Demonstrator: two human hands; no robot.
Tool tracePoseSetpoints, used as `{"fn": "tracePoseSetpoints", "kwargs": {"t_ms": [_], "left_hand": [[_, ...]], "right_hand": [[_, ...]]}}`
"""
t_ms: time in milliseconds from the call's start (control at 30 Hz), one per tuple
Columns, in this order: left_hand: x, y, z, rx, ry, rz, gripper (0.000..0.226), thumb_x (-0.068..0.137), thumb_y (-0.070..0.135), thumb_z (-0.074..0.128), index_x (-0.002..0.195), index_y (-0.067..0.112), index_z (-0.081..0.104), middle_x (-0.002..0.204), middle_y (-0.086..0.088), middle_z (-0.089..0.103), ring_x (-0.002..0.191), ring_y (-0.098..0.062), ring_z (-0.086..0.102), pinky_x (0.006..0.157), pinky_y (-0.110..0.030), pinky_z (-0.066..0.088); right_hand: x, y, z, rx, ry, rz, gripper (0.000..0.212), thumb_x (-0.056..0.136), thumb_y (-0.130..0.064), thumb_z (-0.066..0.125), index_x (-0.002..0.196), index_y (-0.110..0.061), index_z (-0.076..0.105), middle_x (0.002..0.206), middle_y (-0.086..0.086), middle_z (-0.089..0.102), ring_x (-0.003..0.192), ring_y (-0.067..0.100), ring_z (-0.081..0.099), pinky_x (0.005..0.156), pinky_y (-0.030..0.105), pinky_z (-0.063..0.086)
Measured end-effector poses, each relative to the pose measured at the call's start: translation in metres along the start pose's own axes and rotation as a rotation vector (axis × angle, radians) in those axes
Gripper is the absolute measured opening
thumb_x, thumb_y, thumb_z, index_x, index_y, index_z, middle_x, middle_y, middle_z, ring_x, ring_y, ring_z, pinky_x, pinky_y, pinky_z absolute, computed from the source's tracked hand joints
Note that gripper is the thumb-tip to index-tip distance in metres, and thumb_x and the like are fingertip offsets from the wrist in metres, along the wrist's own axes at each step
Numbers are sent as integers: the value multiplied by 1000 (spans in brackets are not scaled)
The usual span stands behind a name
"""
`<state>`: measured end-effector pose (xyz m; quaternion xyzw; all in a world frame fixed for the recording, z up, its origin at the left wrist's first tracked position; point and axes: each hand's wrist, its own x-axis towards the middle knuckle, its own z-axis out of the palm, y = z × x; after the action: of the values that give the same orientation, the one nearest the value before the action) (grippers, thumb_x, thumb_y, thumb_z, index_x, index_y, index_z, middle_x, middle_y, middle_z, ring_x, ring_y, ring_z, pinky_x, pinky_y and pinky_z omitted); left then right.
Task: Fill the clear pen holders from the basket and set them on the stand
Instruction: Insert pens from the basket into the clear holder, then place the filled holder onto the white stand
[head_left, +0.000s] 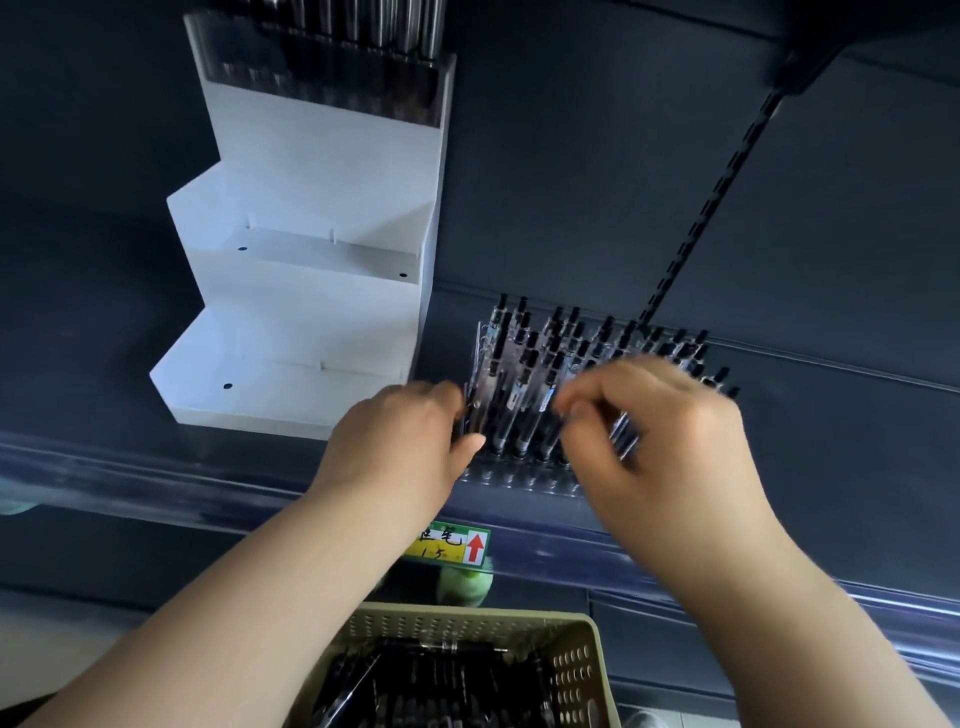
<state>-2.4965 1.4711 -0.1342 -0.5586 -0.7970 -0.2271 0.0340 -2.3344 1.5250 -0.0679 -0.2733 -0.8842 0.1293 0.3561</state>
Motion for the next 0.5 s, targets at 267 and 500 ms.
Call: {"fn": "tracePoseSetpoints", "kwargs": {"t_ms": [267, 500], "left_hand": [[0, 3, 13, 348, -245, -3, 53, 88, 66, 33, 108, 21, 51, 96, 5, 57, 92, -17, 57, 66, -28, 36], [3, 11, 22, 490, -339, -64, 65, 80, 77, 24, 104, 21, 49, 69, 8, 46, 65, -14, 48, 63, -28, 33]], "right_hand": [[-44, 79, -13, -421, -591, 641, 20, 87, -20, 46, 70, -16, 56, 70, 6, 61, 69, 25, 63, 63, 30, 49], [-33, 115, 0, -399, -577, 681, 57, 83, -55, 58, 124, -17, 50, 107, 5, 61, 94, 22, 56, 71, 27, 44]]}}
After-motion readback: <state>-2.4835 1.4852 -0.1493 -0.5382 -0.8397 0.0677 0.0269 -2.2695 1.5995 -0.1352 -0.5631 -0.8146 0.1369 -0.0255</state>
